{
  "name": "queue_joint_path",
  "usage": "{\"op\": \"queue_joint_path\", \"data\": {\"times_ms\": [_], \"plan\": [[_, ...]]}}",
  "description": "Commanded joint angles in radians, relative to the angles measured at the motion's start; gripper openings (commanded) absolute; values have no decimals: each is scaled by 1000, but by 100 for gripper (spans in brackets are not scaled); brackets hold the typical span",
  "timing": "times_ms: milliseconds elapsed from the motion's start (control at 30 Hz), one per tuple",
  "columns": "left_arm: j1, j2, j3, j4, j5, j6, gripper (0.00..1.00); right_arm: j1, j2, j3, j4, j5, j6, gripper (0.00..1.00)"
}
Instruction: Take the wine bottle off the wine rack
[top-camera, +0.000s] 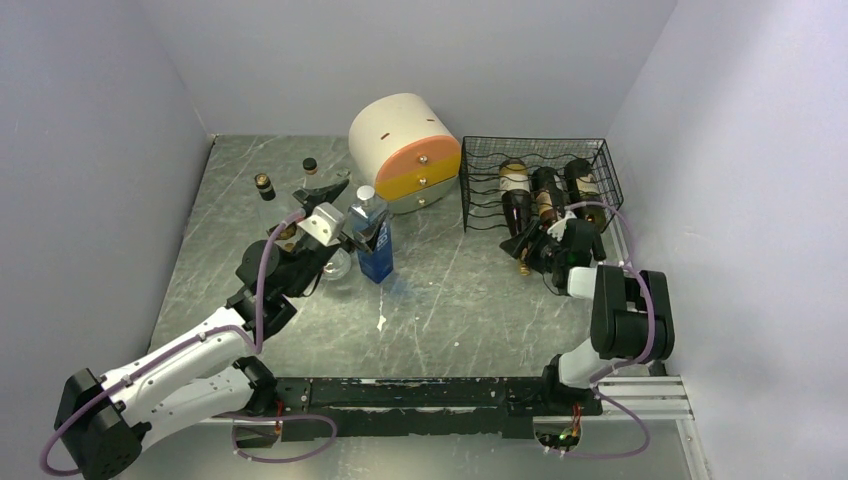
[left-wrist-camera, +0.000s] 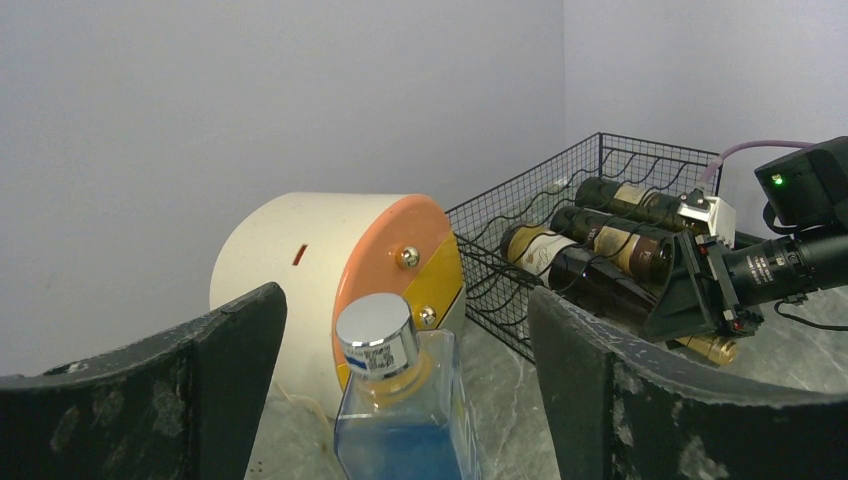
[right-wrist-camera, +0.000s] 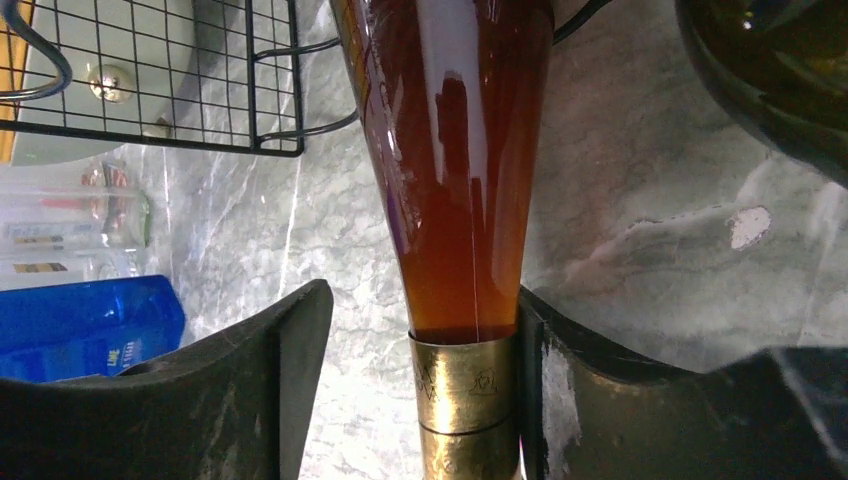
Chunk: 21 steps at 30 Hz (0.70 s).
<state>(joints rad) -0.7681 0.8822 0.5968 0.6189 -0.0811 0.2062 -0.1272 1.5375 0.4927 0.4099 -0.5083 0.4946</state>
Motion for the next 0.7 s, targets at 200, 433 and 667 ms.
{"op": "queue_joint_path", "data": {"times_ms": [200, 433, 667], "plan": [[-8, -15, -3, 30, 53, 40, 89, -14, 42, -24, 150, -64, 14, 37], [-16, -13, -4, 32, 55, 42, 92, -14, -49, -82, 95, -55, 28, 15], [-24, -1, -12, 46, 53, 32, 95, -14, -229, -153, 17, -68, 48, 14]]}}
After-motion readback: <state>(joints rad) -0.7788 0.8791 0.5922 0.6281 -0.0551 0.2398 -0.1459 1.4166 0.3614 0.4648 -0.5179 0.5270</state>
